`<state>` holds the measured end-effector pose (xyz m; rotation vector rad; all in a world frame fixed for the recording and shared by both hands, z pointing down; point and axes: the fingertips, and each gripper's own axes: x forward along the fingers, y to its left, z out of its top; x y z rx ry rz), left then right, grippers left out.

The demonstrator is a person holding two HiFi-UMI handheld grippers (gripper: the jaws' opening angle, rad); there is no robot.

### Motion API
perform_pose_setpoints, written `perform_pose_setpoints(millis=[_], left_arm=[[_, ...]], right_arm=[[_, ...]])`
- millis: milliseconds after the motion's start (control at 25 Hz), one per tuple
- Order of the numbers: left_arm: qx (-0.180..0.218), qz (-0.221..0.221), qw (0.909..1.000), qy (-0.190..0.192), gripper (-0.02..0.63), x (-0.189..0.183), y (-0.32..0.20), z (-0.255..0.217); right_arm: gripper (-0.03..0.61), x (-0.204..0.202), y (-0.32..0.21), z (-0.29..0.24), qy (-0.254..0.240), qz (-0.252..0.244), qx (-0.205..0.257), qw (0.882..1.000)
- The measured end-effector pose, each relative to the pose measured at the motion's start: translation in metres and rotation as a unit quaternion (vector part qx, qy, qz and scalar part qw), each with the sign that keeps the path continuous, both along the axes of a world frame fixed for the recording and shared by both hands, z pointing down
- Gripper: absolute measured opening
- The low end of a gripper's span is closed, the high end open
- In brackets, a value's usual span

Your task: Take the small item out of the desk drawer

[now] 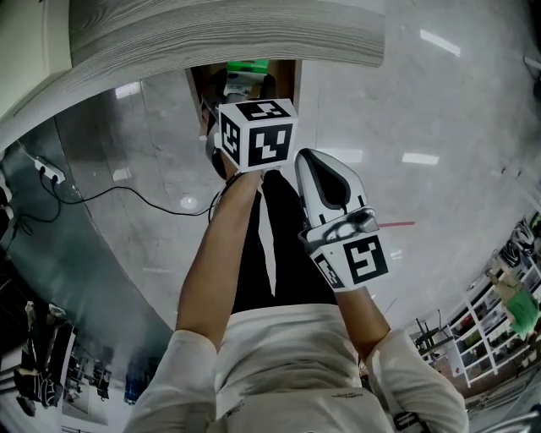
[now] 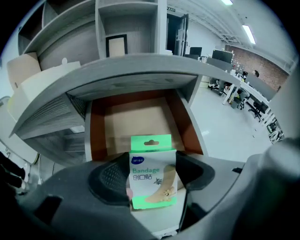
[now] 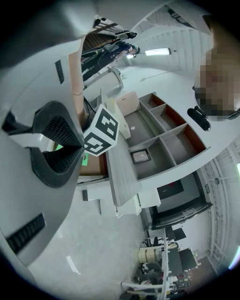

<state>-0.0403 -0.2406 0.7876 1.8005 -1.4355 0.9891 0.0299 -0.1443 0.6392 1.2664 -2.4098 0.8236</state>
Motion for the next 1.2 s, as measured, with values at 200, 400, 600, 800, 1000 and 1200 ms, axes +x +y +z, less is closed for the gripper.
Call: perform_pose_setpoints(millis=[200,400,600,800,1000,1200], left_arm=[[0.016,0.002,0.9999,0.005,0.319,-0.002,0.006,-0.019],[0.033,0.005,0.9994,0.010,0.319,-0.002,0.020,-0.045],[0.049,0.008,0.9987,0.016,0.319,0.000,0.036,-0.078],[0.068,0.012,0.9975,0.017,0.319,-0.003,0.047,-0.114],[0.086,0.012,0.9959,0.025,0.319,-0.008,0.060,-0.161],[0.098,0.010,0.9946,0.034,0.319,-0.013,0.072,-0.196]], right_arm=[[0.031,0.000,0.008,-0.013,0.002,0.007,0.013,1.000],[0.031,0.000,0.024,-0.031,0.005,0.009,0.027,1.000],[0.031,0.005,0.037,-0.055,0.009,0.017,0.040,0.999],[0.030,0.007,0.047,-0.081,0.012,0.022,0.055,0.998],[0.030,0.005,0.059,-0.114,0.017,0.024,0.065,0.997],[0.030,0.005,0.063,-0.145,0.020,0.029,0.077,0.996]])
